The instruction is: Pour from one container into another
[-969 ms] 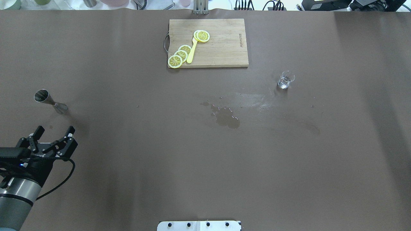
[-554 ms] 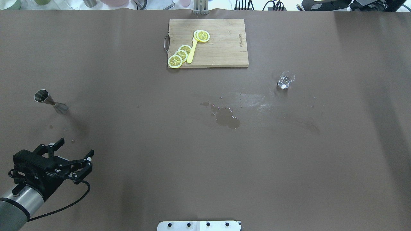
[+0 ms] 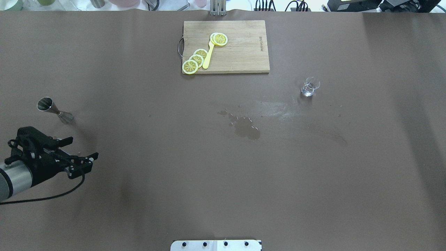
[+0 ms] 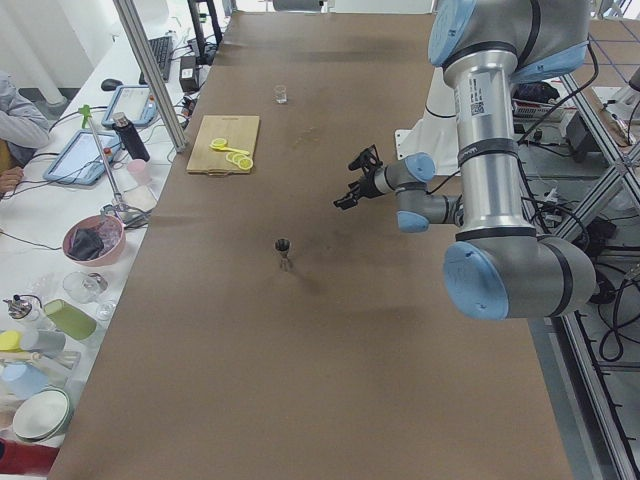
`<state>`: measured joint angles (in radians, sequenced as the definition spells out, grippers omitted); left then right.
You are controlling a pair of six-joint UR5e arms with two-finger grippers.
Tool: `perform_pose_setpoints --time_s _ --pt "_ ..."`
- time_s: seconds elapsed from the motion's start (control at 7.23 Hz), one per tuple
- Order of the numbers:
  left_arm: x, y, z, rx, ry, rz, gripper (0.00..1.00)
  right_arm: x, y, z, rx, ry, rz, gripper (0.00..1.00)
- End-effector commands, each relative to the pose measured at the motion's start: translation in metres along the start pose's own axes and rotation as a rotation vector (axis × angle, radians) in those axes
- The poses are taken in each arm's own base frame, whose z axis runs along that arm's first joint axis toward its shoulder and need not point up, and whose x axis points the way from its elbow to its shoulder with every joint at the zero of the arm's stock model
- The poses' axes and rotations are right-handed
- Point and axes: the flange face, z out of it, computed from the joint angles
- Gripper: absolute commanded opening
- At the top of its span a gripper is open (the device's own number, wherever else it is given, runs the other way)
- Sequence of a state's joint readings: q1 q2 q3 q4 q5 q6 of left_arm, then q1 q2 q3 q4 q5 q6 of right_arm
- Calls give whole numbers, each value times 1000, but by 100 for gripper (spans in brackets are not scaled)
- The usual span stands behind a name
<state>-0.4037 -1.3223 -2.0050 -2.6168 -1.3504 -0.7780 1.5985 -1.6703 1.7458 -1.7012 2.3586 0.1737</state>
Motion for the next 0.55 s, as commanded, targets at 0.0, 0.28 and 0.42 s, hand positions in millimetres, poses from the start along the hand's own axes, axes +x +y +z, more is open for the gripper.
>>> perform_pose_setpoints --time_s 0.0,0.28,0.42 --pt "-47 -35 15 -127 36 -70 98 4 1 -3 6 -1 8 100" --pt "-71 -86 10 -232 81 -151 98 13 2 -8 17 -6 27 100" --pt "-81 -100 7 -271 75 -187 98 24 9 -11 27 -10 49 100"
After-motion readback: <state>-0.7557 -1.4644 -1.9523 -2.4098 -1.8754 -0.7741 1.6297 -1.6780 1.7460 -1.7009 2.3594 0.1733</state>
